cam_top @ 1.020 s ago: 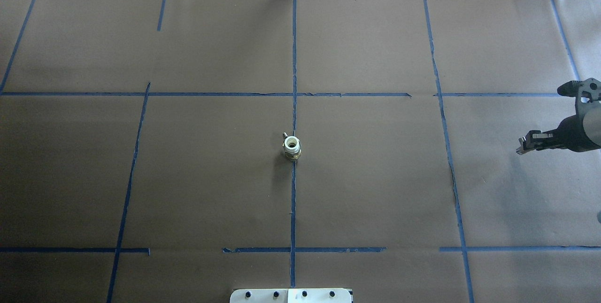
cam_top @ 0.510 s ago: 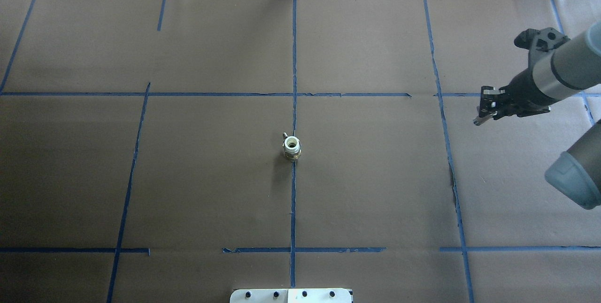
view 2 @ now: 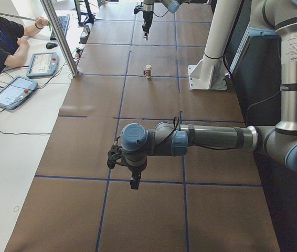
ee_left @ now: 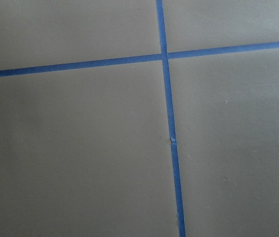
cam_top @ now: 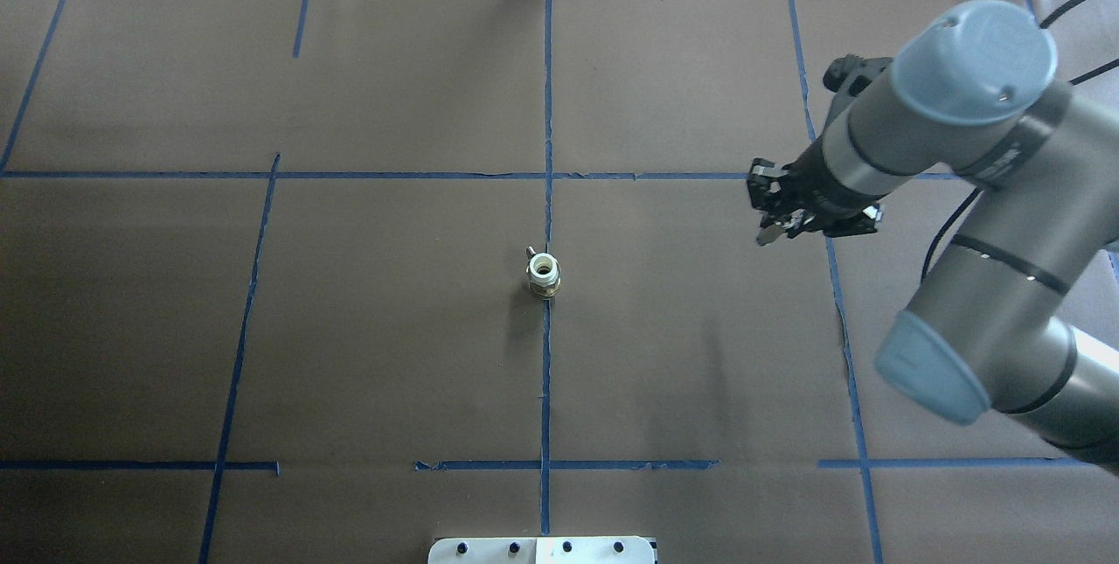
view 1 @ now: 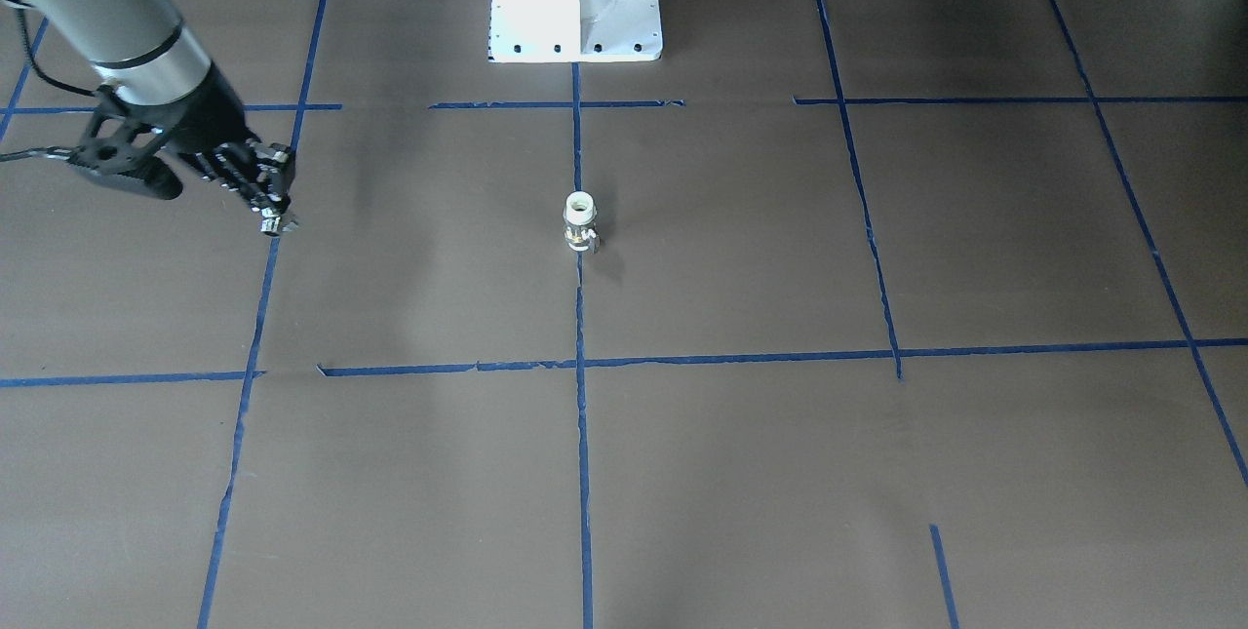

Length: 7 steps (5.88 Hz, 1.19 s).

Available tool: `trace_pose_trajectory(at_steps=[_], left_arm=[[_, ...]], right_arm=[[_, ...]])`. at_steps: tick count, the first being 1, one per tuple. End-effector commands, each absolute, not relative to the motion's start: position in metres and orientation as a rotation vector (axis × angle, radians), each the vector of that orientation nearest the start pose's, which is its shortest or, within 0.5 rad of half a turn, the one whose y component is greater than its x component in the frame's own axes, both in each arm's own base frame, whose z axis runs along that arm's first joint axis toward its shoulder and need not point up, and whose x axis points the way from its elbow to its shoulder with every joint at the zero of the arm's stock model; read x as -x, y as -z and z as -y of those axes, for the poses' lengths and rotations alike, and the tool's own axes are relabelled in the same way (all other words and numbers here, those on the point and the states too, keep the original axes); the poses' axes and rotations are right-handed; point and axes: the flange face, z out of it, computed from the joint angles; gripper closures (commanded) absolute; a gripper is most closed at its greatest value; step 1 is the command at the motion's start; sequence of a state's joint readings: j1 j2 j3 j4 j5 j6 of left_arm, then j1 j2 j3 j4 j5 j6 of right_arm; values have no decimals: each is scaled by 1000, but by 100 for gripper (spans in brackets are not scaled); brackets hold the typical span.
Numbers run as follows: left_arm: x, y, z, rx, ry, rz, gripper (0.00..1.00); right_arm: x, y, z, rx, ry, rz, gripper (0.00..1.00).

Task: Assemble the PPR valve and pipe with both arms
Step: 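Lift the chrome fitting with the right gripper and carry it above the white fitting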

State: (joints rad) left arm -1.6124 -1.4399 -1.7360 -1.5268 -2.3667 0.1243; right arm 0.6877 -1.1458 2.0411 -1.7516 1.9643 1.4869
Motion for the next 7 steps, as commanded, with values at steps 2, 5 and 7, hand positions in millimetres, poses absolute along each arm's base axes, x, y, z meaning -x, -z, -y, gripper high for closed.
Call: trace_pose_trajectory(at_steps=[2,5,7], left_arm=[[80,-638,434,-62,-74,-794,0],[80,-637,435,-65,-77,-795,0],[80,-637,434,-65,-77,-795,0]], right_arm=[[464,-140,371,142,-578,833,100],[524,-98,383,154,-690,813,100],[556,-91,401,145,-693,756,100]])
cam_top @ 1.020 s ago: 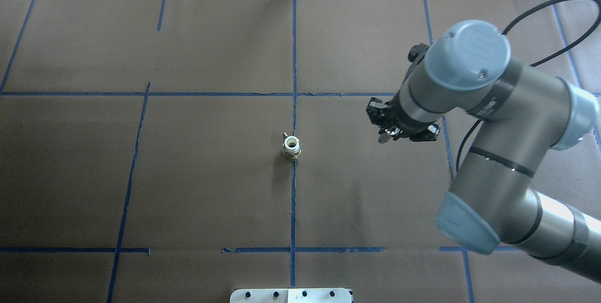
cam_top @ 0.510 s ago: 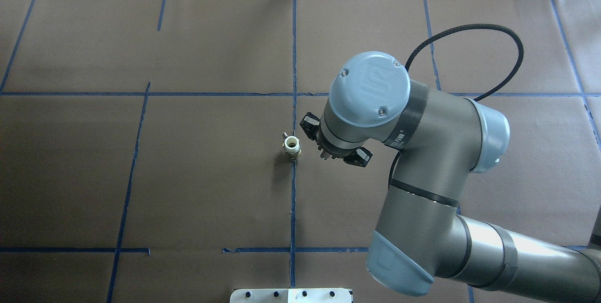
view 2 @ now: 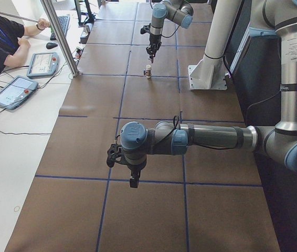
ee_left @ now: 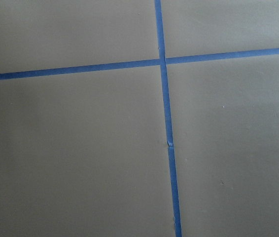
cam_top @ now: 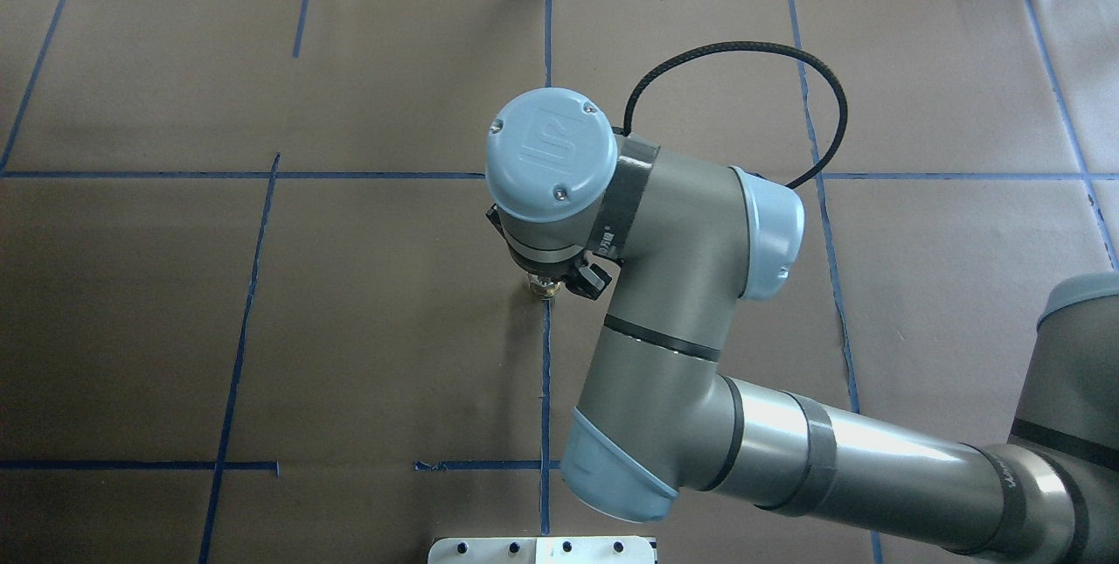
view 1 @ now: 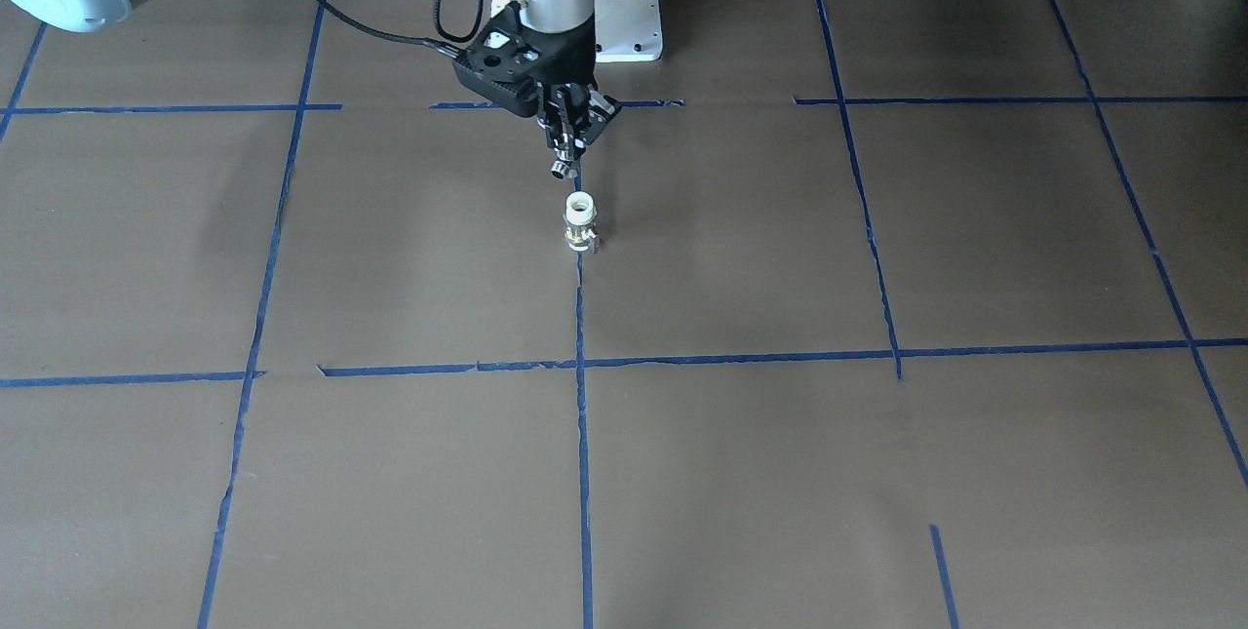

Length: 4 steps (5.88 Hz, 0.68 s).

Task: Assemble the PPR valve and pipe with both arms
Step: 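Lift the chrome fitting with the right gripper and carry it above the white fitting, then press the chrome fitting down into the white fitting with the right gripper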

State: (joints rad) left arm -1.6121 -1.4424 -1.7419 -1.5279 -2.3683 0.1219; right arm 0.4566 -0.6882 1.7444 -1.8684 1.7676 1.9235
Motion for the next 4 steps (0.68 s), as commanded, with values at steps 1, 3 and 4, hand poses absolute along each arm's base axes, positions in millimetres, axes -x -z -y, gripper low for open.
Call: trace_pose_trajectory(at_steps=[1,3,4], left_arm=[[80,-637,434,-64,-76,-795,0],[80,-637,433,-65,-78,-795,0],[80,-637,434,-66,-78,-795,0]], right_arm=[[552,-96,408,131,-689,727,100],[550,-100,416,123,-690,708,100],[551,-100,415,123,-688,708,100]])
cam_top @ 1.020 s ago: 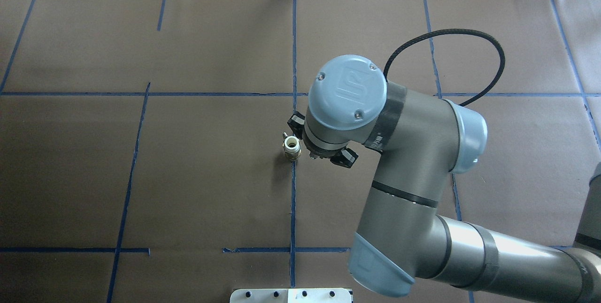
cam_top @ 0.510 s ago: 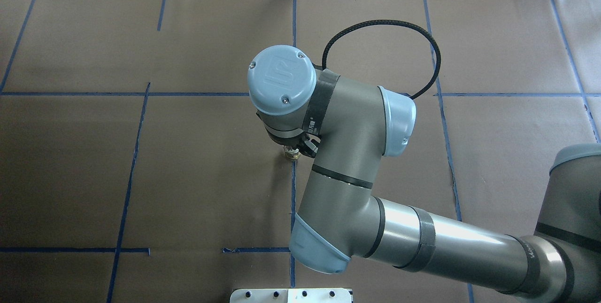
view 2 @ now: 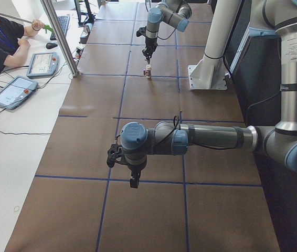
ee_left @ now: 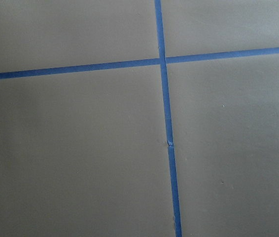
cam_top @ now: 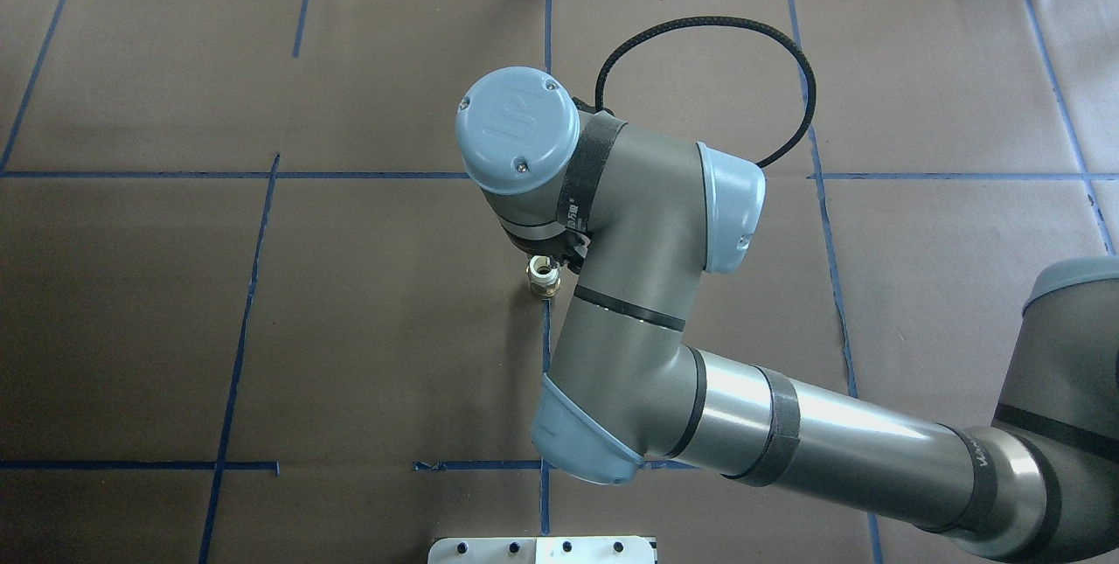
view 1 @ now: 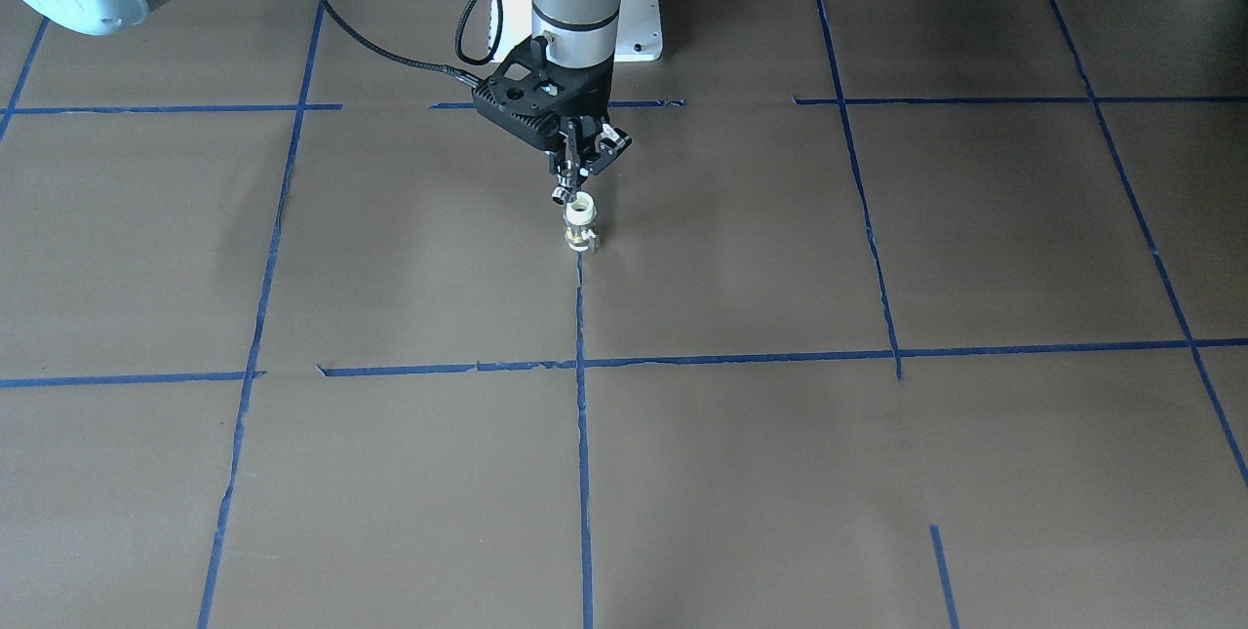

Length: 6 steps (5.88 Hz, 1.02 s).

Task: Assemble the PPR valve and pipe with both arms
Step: 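Press the chrome fitting down into the white fitting with the right gripper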

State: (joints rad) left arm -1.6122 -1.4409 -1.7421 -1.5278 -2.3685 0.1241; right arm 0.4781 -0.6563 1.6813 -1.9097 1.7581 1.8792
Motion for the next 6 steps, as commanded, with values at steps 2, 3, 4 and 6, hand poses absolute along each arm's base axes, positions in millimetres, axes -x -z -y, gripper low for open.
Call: trace_pose_trajectory(at_steps=[2,3,4,6], left_arm=[[80,-637,433,-64,-76,-795,0],[80,-638,433,-63,-76,-795,0],[80,-638,433,-63,-76,-795,0],[80,-638,433,-63,-76,-795,0]], right_arm=[[562,-91,421,125,-691,702,100],[567,-88,422,126,-690,697,100],[567,-88,421,127,-690,697,100],[570,-93,419,129,-687,689,100]])
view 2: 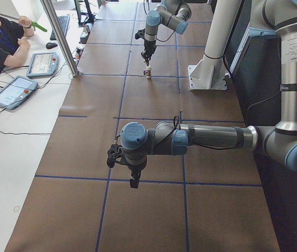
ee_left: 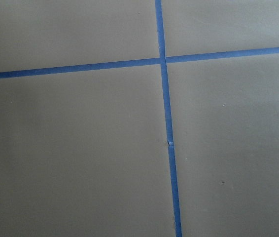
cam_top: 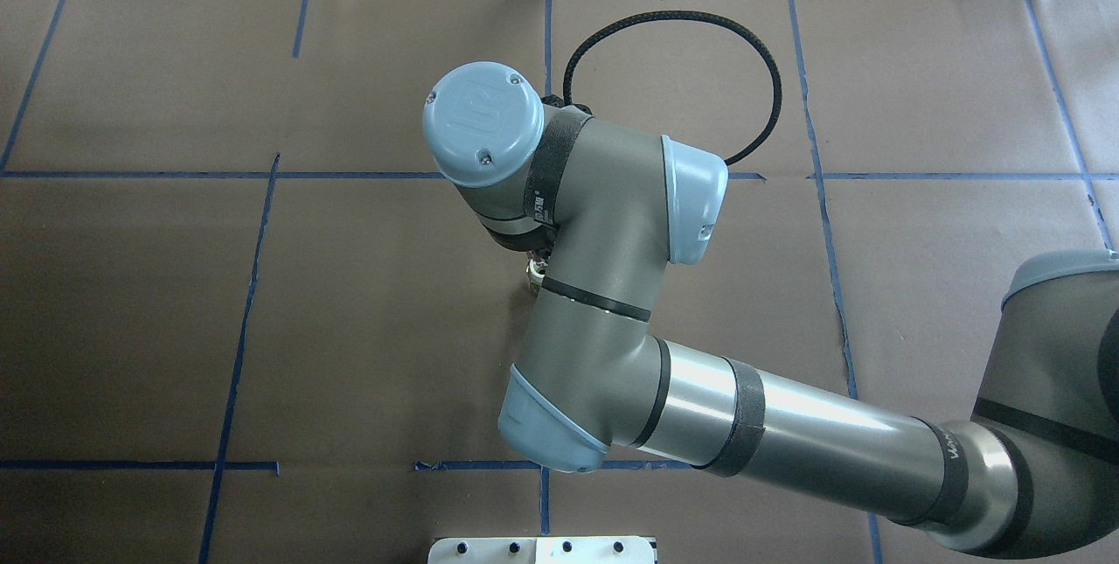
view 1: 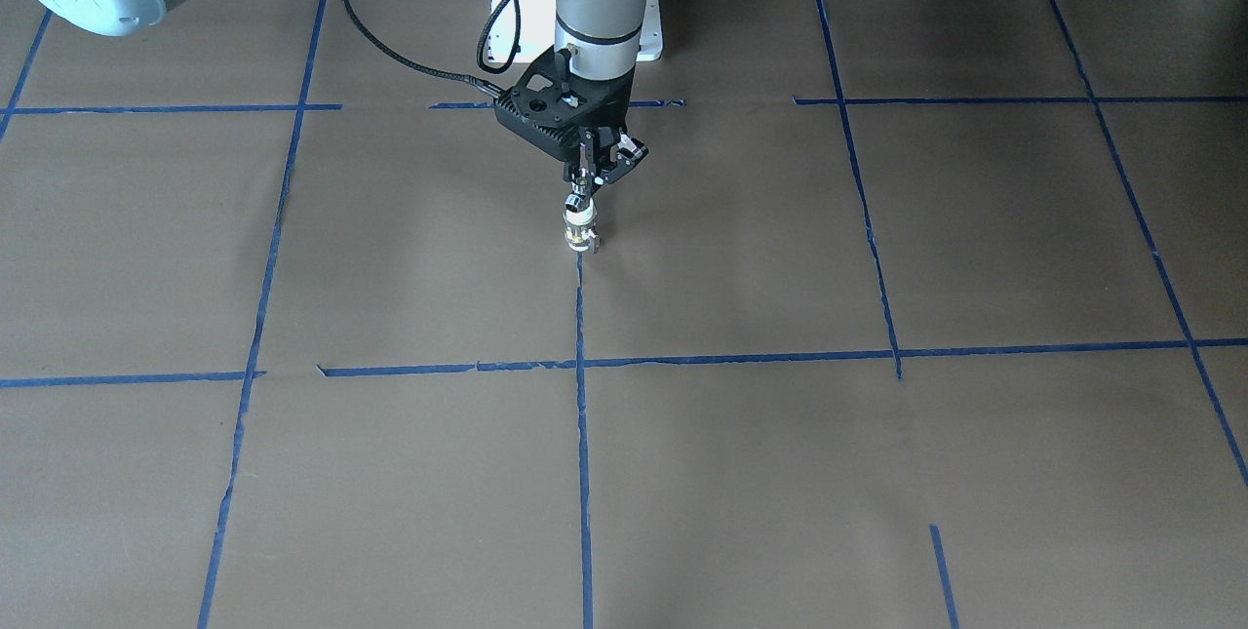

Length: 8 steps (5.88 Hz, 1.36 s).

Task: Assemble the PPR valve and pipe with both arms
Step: 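Press the chrome fitting down into the white fitting with the right gripper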

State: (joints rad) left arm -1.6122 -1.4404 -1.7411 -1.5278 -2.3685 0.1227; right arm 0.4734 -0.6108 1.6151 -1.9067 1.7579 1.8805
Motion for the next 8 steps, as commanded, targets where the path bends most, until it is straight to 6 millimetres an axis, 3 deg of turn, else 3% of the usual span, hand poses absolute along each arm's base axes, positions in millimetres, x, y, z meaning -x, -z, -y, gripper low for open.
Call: trace_pose_trajectory(at_steps=[1,8], left_arm=[[80,-638,433,-63,-76,-795,0],[80,-639,432,-62,-78,-795,0]], right_arm=[[572,-94,416,131,-685,687,100],[575,-99,420,104,-685,673,100]])
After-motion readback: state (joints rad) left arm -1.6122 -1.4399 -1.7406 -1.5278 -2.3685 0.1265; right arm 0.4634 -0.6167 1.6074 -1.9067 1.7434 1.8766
